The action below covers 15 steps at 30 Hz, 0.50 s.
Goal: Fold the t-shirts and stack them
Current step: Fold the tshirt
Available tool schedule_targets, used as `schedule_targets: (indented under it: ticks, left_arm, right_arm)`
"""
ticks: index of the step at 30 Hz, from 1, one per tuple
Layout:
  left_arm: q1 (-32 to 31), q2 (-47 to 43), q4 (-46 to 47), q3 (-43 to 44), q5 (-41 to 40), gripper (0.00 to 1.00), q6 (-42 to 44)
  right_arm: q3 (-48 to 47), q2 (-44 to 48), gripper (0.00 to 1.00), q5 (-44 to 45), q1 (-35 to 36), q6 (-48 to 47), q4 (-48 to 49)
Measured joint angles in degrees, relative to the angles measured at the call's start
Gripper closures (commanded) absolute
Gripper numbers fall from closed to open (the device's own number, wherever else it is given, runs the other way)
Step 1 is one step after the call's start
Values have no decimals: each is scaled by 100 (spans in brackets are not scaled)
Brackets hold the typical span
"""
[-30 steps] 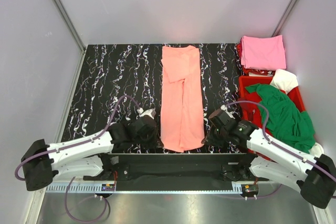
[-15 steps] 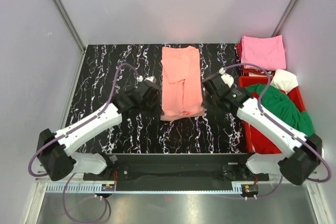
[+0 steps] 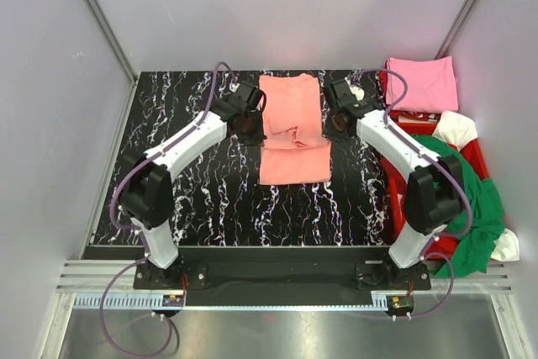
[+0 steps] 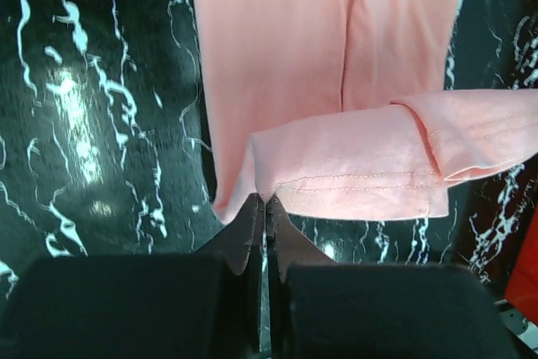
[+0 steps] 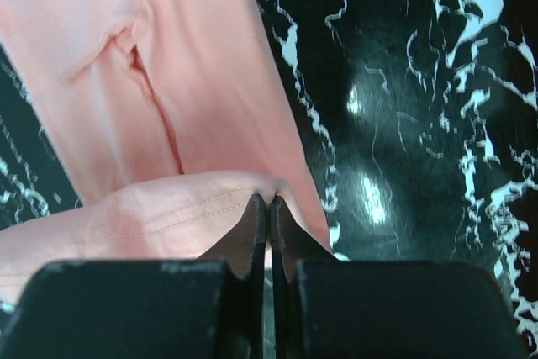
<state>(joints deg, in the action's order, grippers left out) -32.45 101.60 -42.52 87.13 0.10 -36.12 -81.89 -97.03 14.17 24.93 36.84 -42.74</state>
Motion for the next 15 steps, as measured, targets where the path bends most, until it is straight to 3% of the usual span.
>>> schedule_targets:
  ticks: [10, 14, 15]
  left_arm:
    - [542, 1189, -153, 1038, 361, 100, 339]
    - [629, 1696, -219, 1545, 450, 94, 446]
    - [647, 1856, -245, 1687, 481, 89, 470]
  right_arm:
    - [-955, -1373, 100, -354, -361, -396, 168]
    - [-1252, -1814, 100, -492, -472, -501, 225]
    - [-1331, -1932, 98, -522, -503, -522, 229]
